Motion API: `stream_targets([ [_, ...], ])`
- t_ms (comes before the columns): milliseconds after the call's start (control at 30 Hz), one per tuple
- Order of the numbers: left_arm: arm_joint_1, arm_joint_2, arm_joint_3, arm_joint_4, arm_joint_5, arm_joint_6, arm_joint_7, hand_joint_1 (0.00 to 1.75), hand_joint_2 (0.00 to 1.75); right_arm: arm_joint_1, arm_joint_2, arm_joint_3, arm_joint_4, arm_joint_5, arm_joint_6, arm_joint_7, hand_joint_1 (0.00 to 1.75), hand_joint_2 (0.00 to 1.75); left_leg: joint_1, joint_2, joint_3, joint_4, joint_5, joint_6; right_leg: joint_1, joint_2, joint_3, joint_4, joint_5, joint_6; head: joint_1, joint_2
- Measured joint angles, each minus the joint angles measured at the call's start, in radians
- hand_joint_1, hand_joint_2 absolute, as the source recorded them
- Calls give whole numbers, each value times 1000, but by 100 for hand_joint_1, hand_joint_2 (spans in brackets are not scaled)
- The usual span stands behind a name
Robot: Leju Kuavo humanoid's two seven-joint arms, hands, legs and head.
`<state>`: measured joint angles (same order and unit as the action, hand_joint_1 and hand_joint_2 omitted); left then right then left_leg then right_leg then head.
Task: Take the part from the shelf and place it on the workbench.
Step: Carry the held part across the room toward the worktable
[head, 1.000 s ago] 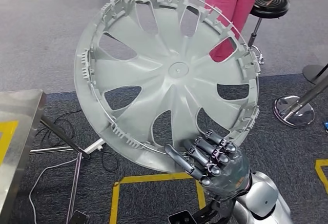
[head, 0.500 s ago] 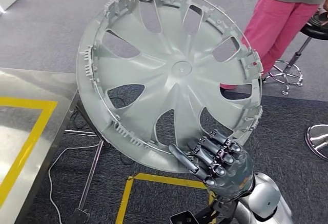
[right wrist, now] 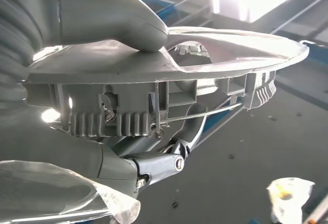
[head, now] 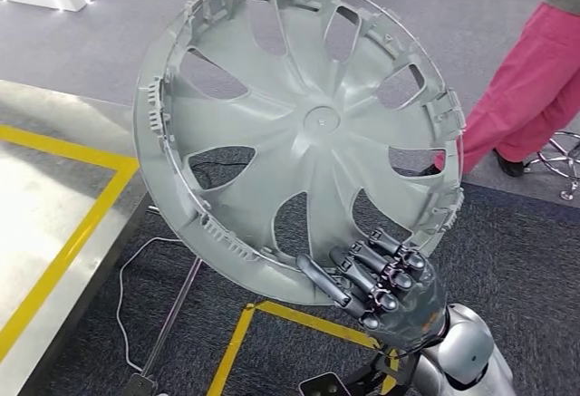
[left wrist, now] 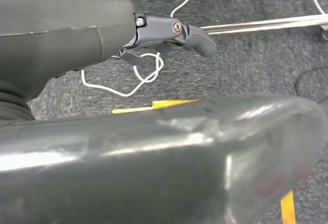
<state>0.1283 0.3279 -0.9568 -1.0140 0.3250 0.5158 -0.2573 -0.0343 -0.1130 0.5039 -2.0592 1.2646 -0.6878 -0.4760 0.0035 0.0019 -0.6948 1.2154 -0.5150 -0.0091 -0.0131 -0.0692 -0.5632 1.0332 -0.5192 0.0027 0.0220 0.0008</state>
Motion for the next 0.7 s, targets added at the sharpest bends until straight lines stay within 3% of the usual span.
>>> stream_targets([
  [67, -1, 1, 0, 0, 0, 0, 0, 0, 0, 0, 1, 0, 0, 0, 0, -1, 175, 175, -12, 50, 64, -124, 46, 12, 5, -23, 9, 0, -8, 3, 0, 0],
  [133, -4, 1, 0, 0, 0, 0, 1, 0, 0, 0, 2, -2, -1, 0, 0, -1, 175, 175, -24, 81, 84, -173, 48, 21, 11, -47, 14, -2, -13, 10, 0, 0],
  [200, -2, 2, 0, 0, 1, 0, 2, 0, 0, -1, 3, -3, -1, 1, 0, -2, 175, 175, -23, 60, 86, -184, 48, 28, 12, -68, 17, -5, -20, 20, 1, 0],
  [267, 1, 2, 0, 0, 1, 0, 3, 0, 0, 0, 4, -3, -2, 1, 0, -3, 175, 175, -16, 33, 94, -196, 53, 37, 8, -30, 8, 24, -43, 30, 3, 0],
  [333, -2, 2, 0, 0, 1, 0, 4, 0, 0, 1, 4, -5, -2, 1, 0, -3, 175, 175, -12, 6, 99, -200, 54, 44, 4, 38, -44, 131, -94, 34, 7, 0],
  [400, -5, 1, 0, 0, 1, 0, 4, 0, 0, 2, 4, -7, -3, 1, 0, -3, 175, 175, -11, -24, 100, -200, 53, 47, 3, 64, -116, 253, -130, 36, 9, 0],
  [433, -5, 0, 0, 0, 1, 0, 4, 0, 0, 3, 4, -8, -3, 2, 0, -4, 175, 175, -11, -39, 102, -199, 53, 47, 3, 67, -135, 274, -122, 36, 8, 0],
  [467, -4, 0, -1, 0, 1, 0, 4, 0, 0, 3, 4, -9, -3, 2, 0, -4, 175, 175, -10, -55, 105, -199, 51, 46, 3, 70, -134, 254, -93, 36, 8, 0],
  [500, -4, -1, -1, 0, 1, 0, 4, 0, 0, 3, 4, -9, -3, 3, 0, -4, 175, 175, -9, -71, 108, -197, 49, 44, 1, 77, -114, 197, -51, 36, 8, 0],
  [567, -5, -1, -1, 0, 1, 0, 5, 0, 0, 4, 4, -10, -3, 3, 0, -4, 175, 175, -8, -99, 109, -191, 43, 36, -7, 128, -58, 67, 11, 35, 8, 0],
  [633, -5, 0, -1, 0, 1, 0, 5, 0, 0, 4, 4, -10, -4, 3, -1, -4, 175, 175, -5, -124, 99, -186, 43, 24, -12, 167, -30, 10, 21, 34, 8, 0],
  [700, -2, 1, -1, 0, 2, -1, 6, 0, 0, 3, 4, -10, -5, 4, -1, -4, 175, 175, -1, -144, 90, -186, 46, 13, -10, 153, -25, 5, 19, 26, 7, 0],
])
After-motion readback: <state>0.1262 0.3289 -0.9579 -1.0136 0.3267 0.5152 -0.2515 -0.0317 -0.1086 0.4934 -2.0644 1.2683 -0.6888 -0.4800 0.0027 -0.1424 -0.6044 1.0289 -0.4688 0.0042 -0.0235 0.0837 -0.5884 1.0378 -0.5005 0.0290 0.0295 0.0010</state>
